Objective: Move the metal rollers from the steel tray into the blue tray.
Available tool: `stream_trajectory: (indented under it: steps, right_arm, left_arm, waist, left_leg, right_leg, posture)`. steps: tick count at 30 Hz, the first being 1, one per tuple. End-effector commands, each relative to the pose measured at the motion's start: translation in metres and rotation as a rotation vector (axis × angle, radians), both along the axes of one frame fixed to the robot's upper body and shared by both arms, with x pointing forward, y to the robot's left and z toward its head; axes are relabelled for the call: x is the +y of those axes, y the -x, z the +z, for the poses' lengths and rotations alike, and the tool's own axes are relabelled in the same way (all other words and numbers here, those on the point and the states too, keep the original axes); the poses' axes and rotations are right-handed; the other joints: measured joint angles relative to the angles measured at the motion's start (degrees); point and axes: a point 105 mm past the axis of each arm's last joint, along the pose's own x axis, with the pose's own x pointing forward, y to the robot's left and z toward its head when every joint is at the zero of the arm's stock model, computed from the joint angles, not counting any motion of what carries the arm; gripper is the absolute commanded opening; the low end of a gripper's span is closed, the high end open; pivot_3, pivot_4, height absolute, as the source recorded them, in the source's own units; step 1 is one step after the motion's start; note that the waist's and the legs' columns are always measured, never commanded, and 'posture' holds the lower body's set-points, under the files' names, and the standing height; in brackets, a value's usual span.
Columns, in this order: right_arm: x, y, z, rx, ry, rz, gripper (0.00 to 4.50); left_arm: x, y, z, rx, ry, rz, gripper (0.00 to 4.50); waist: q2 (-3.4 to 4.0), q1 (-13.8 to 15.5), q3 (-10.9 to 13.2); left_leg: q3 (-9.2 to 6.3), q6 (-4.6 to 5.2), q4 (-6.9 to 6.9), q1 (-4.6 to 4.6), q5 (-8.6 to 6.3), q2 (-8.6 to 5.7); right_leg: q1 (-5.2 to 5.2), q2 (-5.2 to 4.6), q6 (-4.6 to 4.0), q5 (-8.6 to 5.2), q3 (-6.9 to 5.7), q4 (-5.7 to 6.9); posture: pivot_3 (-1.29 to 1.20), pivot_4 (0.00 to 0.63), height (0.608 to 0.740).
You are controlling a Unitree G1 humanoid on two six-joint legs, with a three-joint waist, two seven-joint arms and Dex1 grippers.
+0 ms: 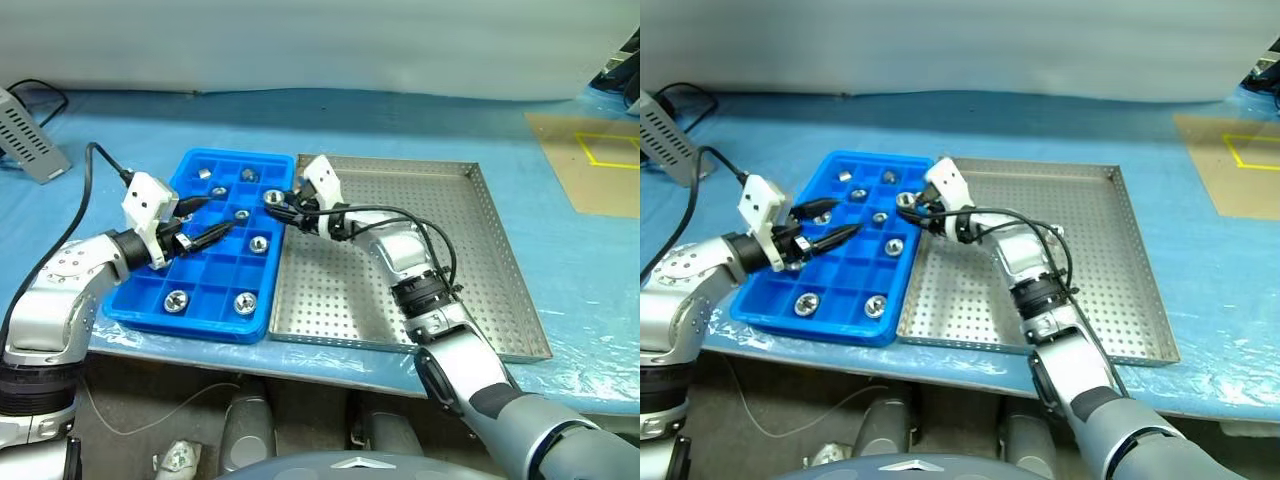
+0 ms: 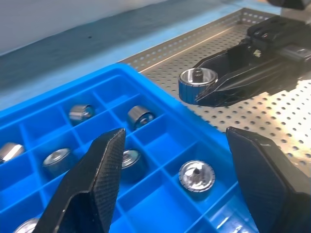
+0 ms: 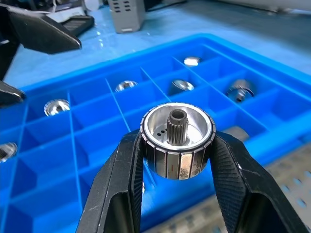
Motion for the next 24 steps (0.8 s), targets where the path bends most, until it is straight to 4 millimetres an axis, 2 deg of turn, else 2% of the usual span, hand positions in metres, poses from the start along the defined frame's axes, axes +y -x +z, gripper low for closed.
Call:
stream_trajectory:
  steps: [1,6,13,20,24]
  right_arm:
    - [0.021,0.003,0.019,-0.057,-0.034,0.062,1.59]
    - [0.044,0.007,0.025,-0.058,-0.059,0.140,1.59]
    - [0.062,0.010,0.015,-0.015,-0.059,0.181,1.59]
    - [0.080,0.012,0.014,-0.004,-0.046,0.207,1.59]
    - [0.089,0.011,0.011,0.004,-0.022,0.191,1.59]
  left_arm:
    - [0.017,0.005,0.020,-0.090,-0.035,0.073,3.49]
    - [0.047,0.019,0.025,-0.111,-0.067,0.188,3.49]
    - [0.064,0.046,0.020,-0.101,-0.067,0.301,3.49]
    - [0.062,0.053,0.018,-0.099,-0.050,0.323,3.49]
    - [0.058,0.053,0.014,-0.087,-0.033,0.320,3.49]
  waist:
    - [0.00,0.22,0.00]
    - [-0.02,0.69,0.01]
    - [-0.01,2.47,0.02]
    - [0.00,4.79,0.03]
    - [0.00,5.11,0.03]
  left_leg:
    - [0.00,0.00,-0.02,-0.01,0.00,0.00]
    - [-0.03,0.08,-0.06,-0.09,-0.06,-0.01]
    - [-0.05,0.15,-0.15,-0.08,-0.10,0.03]
    - [-0.15,0.14,-0.17,-0.09,-0.10,0.04]
    - [-0.41,0.14,-0.17,-0.12,-0.11,0.03]
  right_leg:
    - [0.00,0.00,-0.01,-0.01,0.00,0.00]
    - [-0.02,-0.01,-0.02,-0.02,-0.04,-0.09]
    - [-0.04,-0.02,-0.06,-0.05,-0.08,-0.14]
    - [-0.06,-0.03,-0.05,-0.06,-0.05,-0.11]
    - [-0.10,-0.03,-0.05,-0.06,-0.05,-0.12]
  posture:
    - [0.21,0.150,0.740]
    - [0.31,0.150,0.740]
    - [0.40,0.150,0.740]
    - [0.43,0.150,0.740]
    - [0.41,0.150,0.740]
